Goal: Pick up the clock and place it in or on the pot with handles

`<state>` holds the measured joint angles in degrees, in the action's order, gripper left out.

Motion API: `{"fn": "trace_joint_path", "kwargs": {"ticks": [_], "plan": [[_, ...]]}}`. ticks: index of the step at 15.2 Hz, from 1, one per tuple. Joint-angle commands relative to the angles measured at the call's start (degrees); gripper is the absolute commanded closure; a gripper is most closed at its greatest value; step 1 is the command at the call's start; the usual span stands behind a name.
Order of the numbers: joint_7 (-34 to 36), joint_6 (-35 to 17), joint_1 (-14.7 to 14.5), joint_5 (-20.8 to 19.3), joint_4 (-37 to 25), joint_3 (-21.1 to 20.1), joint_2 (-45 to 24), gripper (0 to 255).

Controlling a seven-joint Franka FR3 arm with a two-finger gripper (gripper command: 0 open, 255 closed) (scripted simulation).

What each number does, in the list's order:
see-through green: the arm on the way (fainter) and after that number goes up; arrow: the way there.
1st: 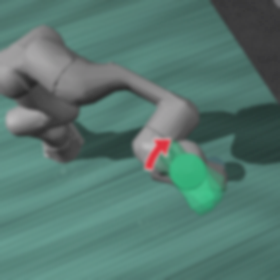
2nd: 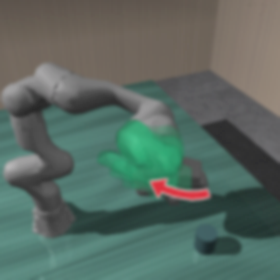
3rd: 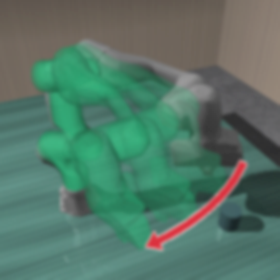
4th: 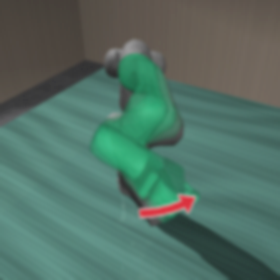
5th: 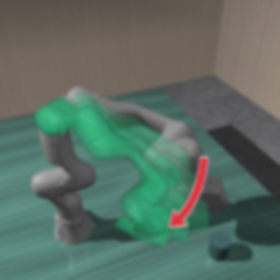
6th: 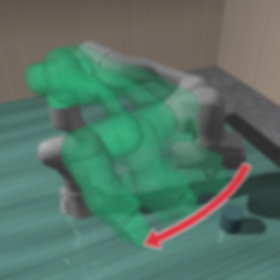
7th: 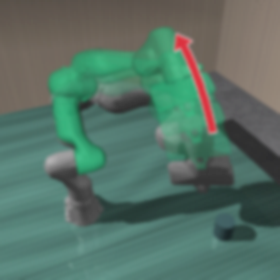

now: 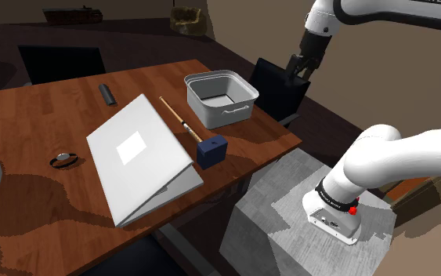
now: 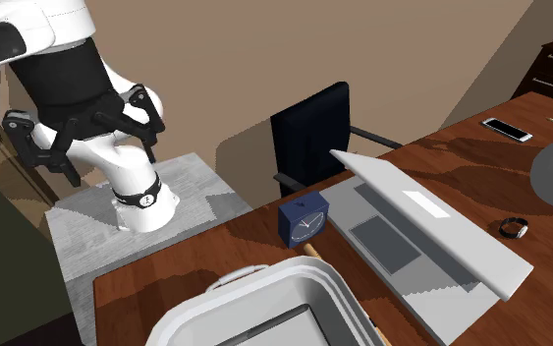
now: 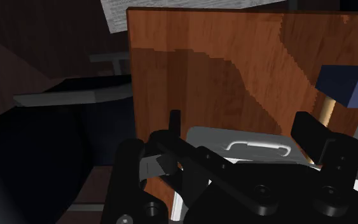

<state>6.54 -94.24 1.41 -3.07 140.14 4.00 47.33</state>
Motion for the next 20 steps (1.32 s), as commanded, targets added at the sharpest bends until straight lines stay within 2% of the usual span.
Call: {"fn": "trace_joint_path", "kwargs": {"ticks": [1, 6, 10, 14, 20], "plan": [[0.0, 0.0, 0.0, 0.0, 0.0, 0.0, 0.0, 0], [16.2, -4.5, 1.0, 5.8, 5.9, -8.1, 1.0, 0], [29.8, -9.3, 0.4, 10.0, 8.5, -14.0, -1.2, 0], [42.9, -14.8, 0.9, 14.0, 9.0, -20.6, -6.0, 0], [62.1, -23.8, 4.2, 17.5, 6.0, -30.9, -17.3, 0]]}}
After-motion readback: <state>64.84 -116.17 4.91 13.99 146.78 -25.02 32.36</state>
